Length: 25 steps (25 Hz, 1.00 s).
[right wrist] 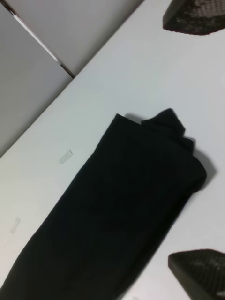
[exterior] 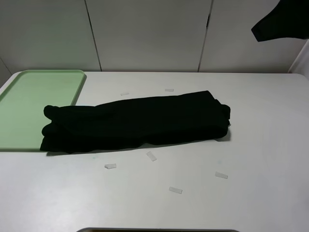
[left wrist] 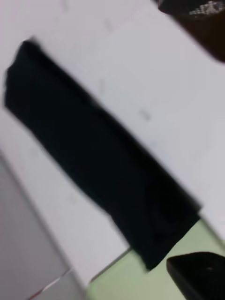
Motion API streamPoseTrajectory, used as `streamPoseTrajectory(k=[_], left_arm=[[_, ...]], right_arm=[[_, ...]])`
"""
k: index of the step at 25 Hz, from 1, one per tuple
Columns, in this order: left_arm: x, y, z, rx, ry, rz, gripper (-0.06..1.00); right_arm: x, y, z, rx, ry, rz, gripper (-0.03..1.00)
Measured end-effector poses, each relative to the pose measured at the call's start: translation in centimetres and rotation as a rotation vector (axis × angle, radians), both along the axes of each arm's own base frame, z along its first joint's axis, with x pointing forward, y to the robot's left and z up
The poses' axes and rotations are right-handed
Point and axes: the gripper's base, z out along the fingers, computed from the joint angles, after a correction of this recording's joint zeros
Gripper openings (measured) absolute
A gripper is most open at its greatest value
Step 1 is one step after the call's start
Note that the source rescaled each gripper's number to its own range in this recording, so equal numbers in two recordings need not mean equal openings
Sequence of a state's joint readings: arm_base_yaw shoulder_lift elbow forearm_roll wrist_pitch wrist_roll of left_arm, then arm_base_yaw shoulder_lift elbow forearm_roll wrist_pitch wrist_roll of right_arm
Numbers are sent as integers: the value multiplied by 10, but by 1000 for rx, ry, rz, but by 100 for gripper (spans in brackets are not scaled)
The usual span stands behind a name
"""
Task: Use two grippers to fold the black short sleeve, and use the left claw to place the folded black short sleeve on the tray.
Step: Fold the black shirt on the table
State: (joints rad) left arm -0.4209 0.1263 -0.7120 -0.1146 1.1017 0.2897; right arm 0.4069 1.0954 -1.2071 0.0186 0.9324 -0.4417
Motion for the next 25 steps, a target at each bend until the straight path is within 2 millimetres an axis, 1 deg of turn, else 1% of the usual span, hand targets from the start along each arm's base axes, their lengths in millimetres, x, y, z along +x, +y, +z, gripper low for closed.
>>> streamPoseTrajectory(k=[5,7,15,19,23,25], left_arm=[[15,-7,-46,24,201,45,100],[19,-9,-57,11,240,63,100],[21,-10,-57,-18,238,76,100],[20,-10,-57,-19,237,78,100],[20,-10,-57,-31,224,135,100],[17,-8,-57,-47,196,168,100]], right_arm=[[0,0,0,7,6,-7,100],[0,0,0,8,7,-8,100],[0,0,0,13,9,-10,100],[-1,3,0,49,25,-4,100],[-3,7,0,110,51,0,100],[-4,8,1,132,58,2,100]])
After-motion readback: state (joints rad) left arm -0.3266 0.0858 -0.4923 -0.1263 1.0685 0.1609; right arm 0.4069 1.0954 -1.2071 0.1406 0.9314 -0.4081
